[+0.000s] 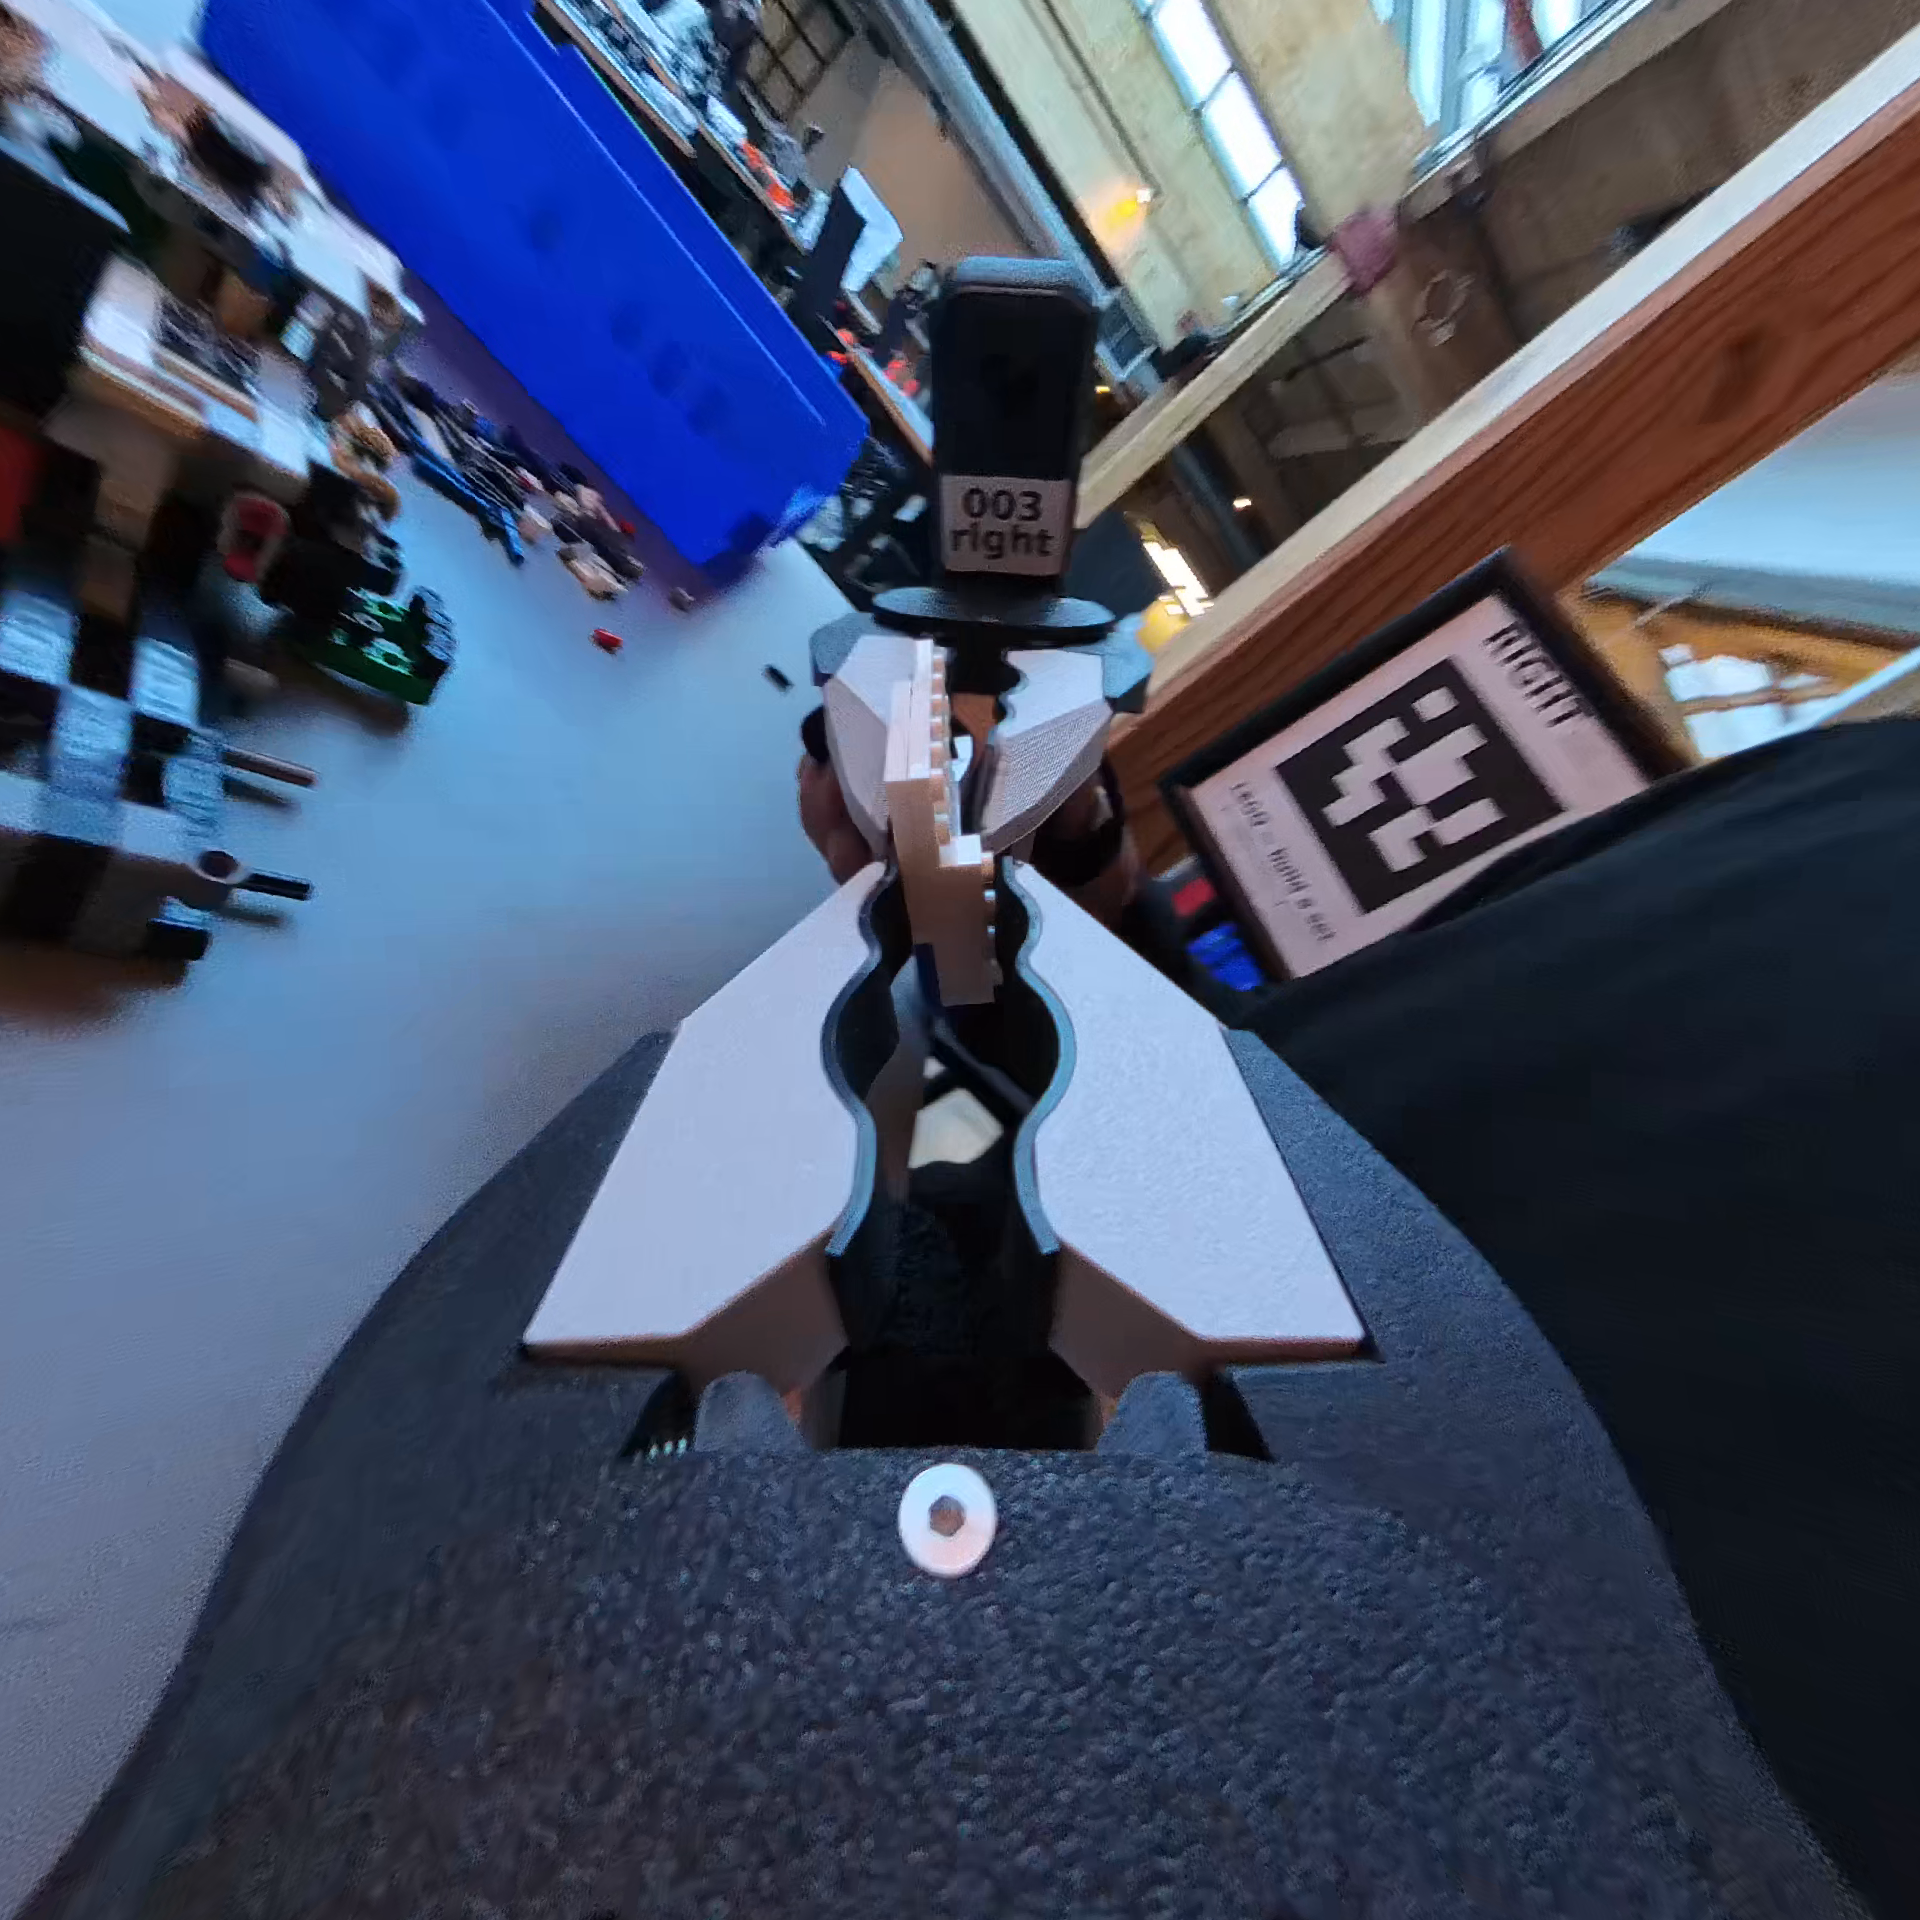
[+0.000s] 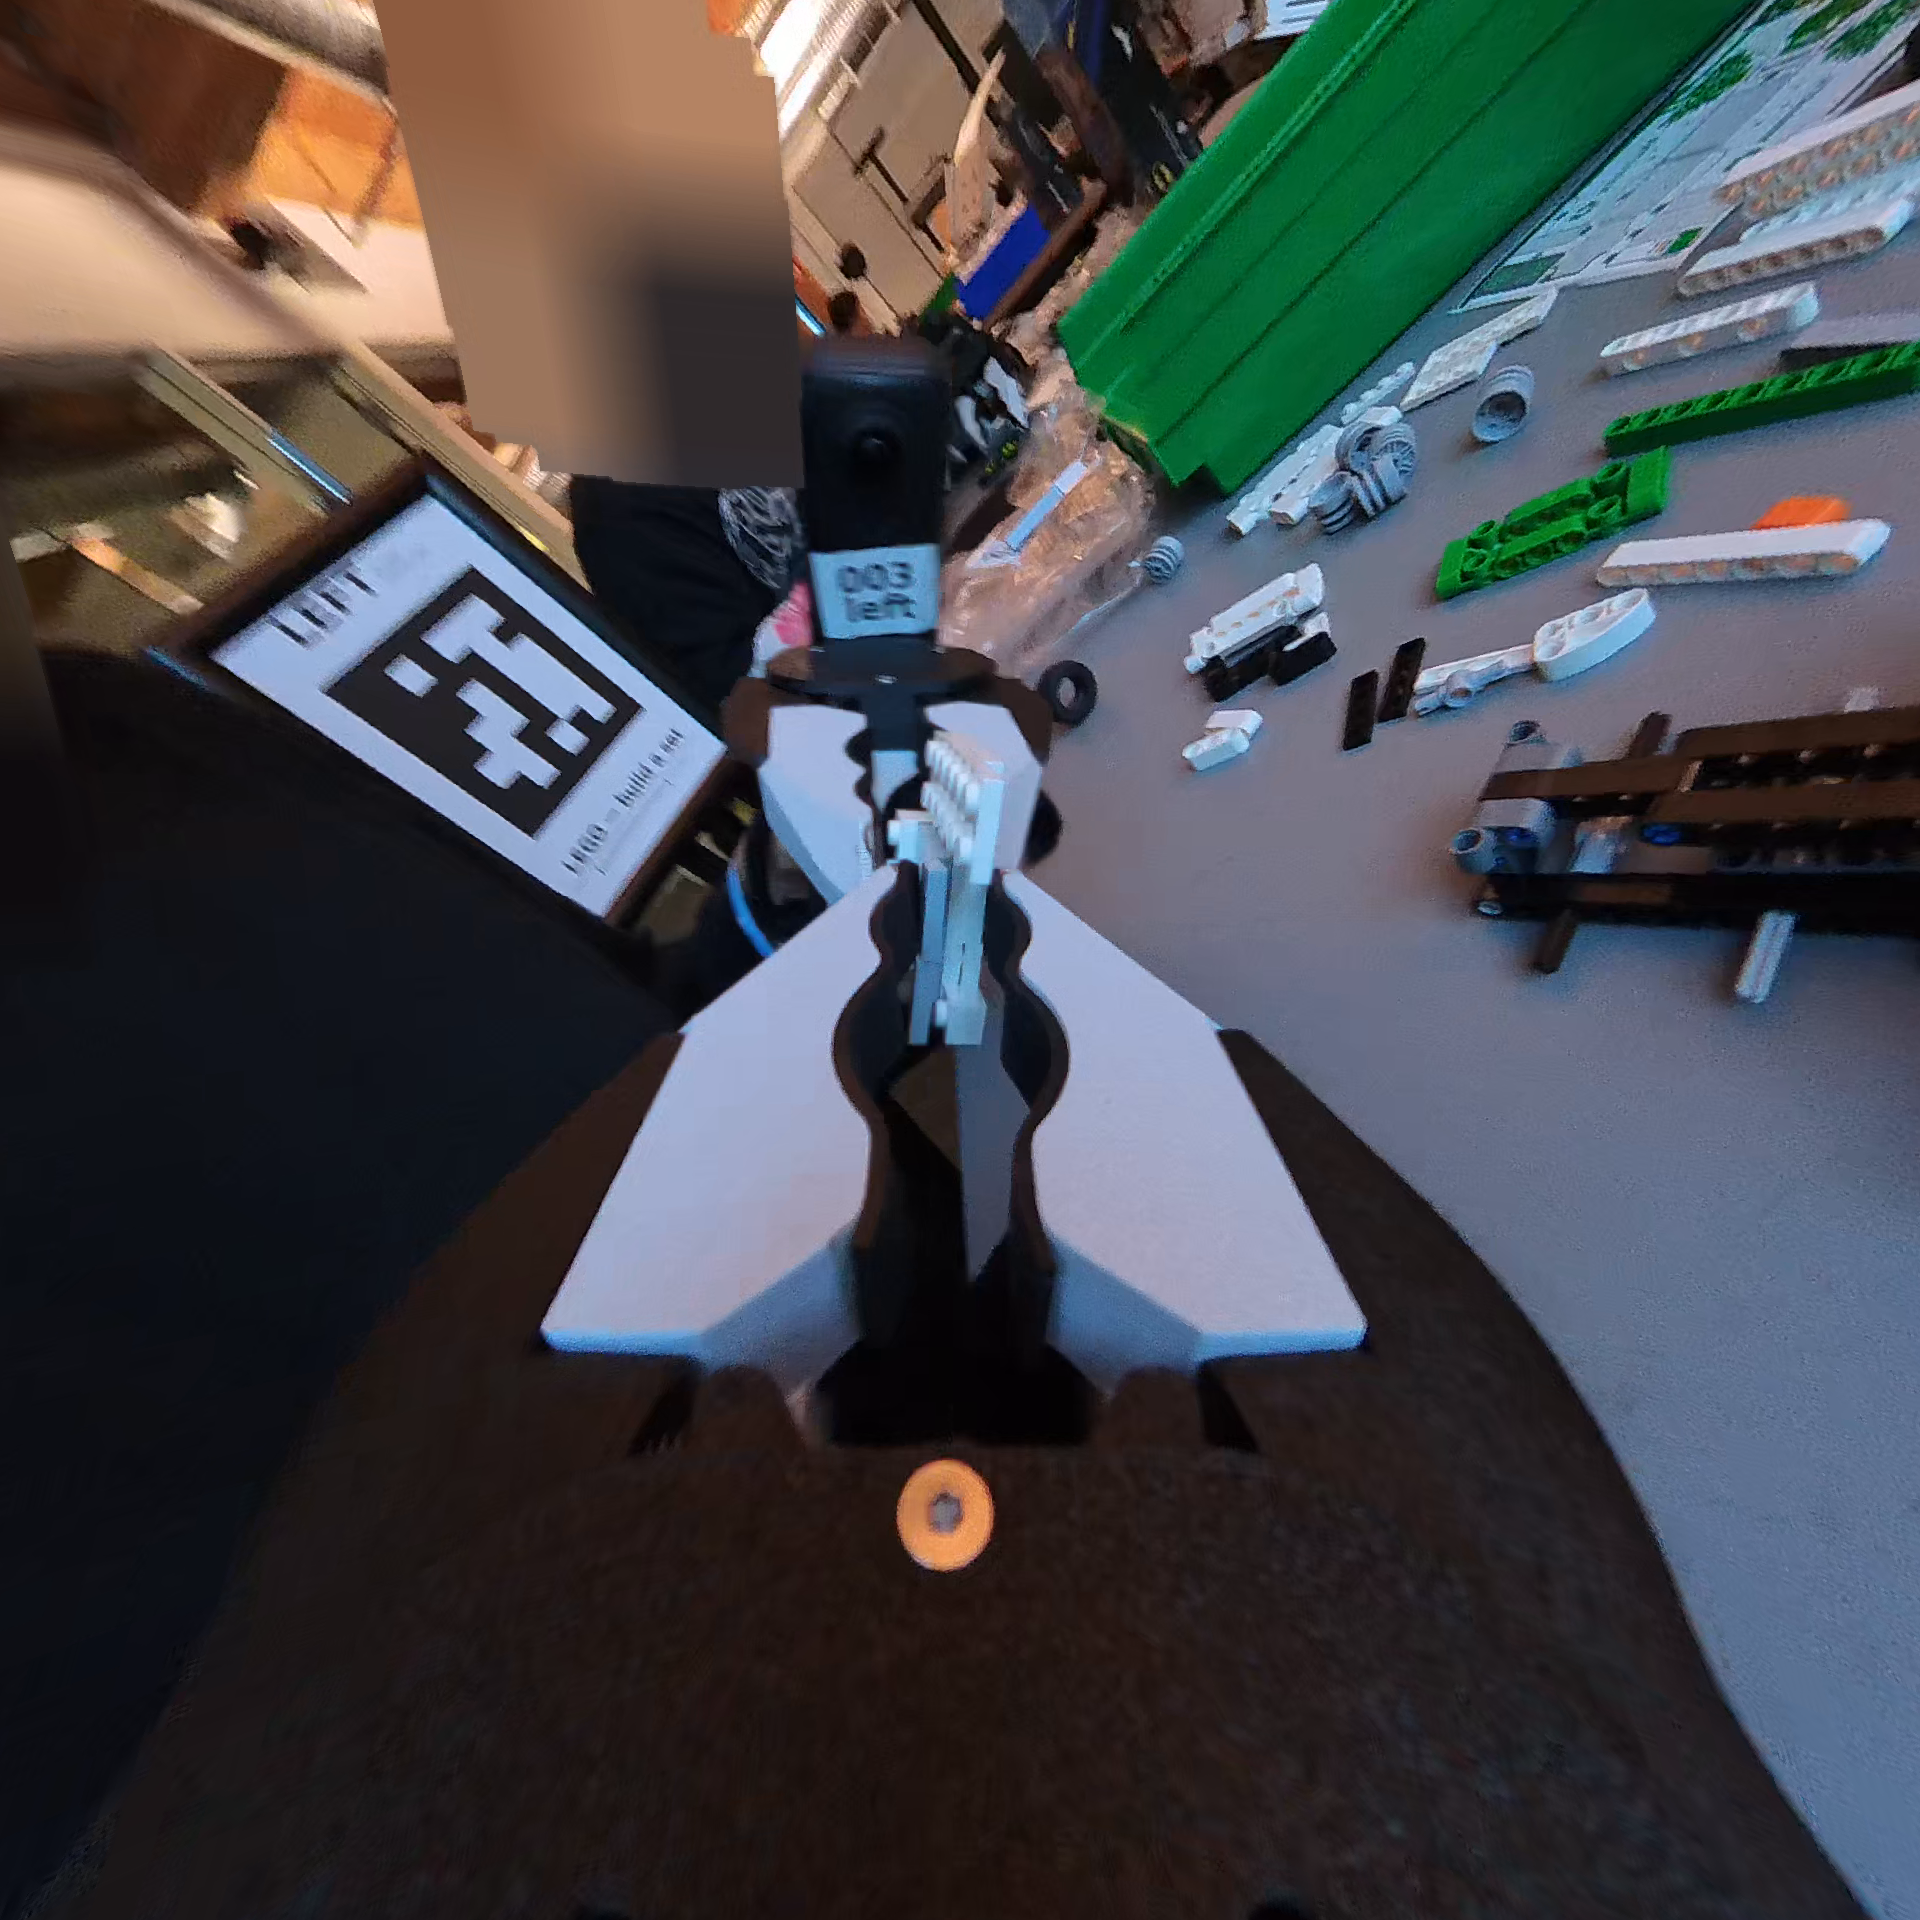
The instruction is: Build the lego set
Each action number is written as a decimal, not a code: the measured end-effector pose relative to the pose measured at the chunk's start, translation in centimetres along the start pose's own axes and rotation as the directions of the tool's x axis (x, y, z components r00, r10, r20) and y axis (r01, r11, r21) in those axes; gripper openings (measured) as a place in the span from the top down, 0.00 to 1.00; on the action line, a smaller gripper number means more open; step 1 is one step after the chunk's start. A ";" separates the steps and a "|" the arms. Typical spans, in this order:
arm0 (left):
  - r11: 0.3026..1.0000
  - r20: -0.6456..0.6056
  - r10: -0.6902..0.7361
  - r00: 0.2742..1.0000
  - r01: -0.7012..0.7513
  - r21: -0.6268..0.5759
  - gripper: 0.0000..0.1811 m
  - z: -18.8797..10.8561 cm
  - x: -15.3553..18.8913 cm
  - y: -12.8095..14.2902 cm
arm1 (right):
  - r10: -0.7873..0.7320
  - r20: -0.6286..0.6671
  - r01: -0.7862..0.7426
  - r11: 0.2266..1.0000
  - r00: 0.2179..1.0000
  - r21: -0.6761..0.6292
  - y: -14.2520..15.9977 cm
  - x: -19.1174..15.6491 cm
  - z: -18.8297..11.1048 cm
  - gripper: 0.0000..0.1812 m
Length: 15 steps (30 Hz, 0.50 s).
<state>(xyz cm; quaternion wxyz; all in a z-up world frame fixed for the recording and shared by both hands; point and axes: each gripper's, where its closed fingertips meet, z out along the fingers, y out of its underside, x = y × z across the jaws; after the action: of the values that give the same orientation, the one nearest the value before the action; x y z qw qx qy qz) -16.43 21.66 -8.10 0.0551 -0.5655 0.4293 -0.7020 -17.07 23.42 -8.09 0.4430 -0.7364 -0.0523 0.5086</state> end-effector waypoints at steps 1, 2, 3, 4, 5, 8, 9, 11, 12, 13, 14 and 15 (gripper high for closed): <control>0.999 -0.031 -0.054 0.998 0.054 0.000 0.93 0.0 0.0 -0.1 | 0.018 0.028 -0.018 1.000 0.999 0.007 -0.1 -0.2 -0.2 0.92; 0.995 -0.047 -0.102 0.994 0.103 0.005 0.93 -0.1 -0.3 -0.3 | 0.009 0.038 -0.010 1.000 0.999 0.025 -0.4 -0.3 -0.8 0.87; 0.990 -0.062 -0.141 0.988 0.141 -0.005 0.93 -0.2 -0.5 -0.3 | -0.009 0.032 0.008 0.998 0.999 0.055 -1.0 -0.1 -1.7 0.84; 0.986 -0.065 -0.168 0.984 0.167 -0.028 0.93 -0.2 -0.8 -0.1 | -0.029 0.017 0.028 0.997 0.999 0.076 -1.5 0.0 -2.7 0.84; 0.981 -0.057 -0.187 0.981 0.184 -0.056 0.93 -0.1 -1.1 0.2 | -0.056 -0.004 0.056 0.996 0.998 0.070 -1.7 0.2 -3.5 0.85; 0.964 -0.074 -0.234 0.969 0.221 -0.149 0.93 0.3 -1.0 1.2 | -0.026 -0.056 0.023 0.999 0.998 -0.042 -0.8 1.3 -4.3 0.85; 0.963 -0.075 -0.218 0.973 0.202 -0.178 0.93 0.6 -0.9 1.5 | 0.031 -0.027 -0.033 0.996 0.999 -0.083 -0.4 1.1 -4.2 0.85; 0.962 -0.079 -0.180 0.980 0.159 -0.223 0.93 1.0 -0.6 2.0 | 0.096 -0.009 -0.096 0.988 0.995 -0.121 0.4 1.3 -4.1 0.88; 0.960 -0.090 -0.175 0.980 0.149 -0.238 0.93 1.2 -0.3 2.2 | 0.101 0.011 -0.099 0.987 0.995 -0.124 0.6 1.2 -4.0 0.90; 0.958 -0.095 -0.169 0.981 0.141 -0.248 0.93 1.4 -0.2 2.4 | 0.111 0.031 -0.107 0.987 0.993 -0.120 0.7 0.9 -3.9 0.92; 0.957 -0.096 -0.164 0.982 0.134 -0.257 0.92 1.6 -0.1 2.5 | 0.118 0.038 -0.113 0.986 0.992 -0.124 0.9 0.8 -3.9 0.97; 0.957 -0.089 -0.156 0.984 0.129 -0.261 0.93 1.7 -0.2 2.6 | 0.118 0.030 -0.113 0.987 0.993 -0.118 1.0 1.0 -3.9 0.97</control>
<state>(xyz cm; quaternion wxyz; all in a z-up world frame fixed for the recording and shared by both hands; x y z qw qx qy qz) -15.96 19.20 -10.06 -0.0920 -0.5585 0.4762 -0.6730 -13.85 20.94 -9.15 0.3683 -0.7531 -0.0472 0.5431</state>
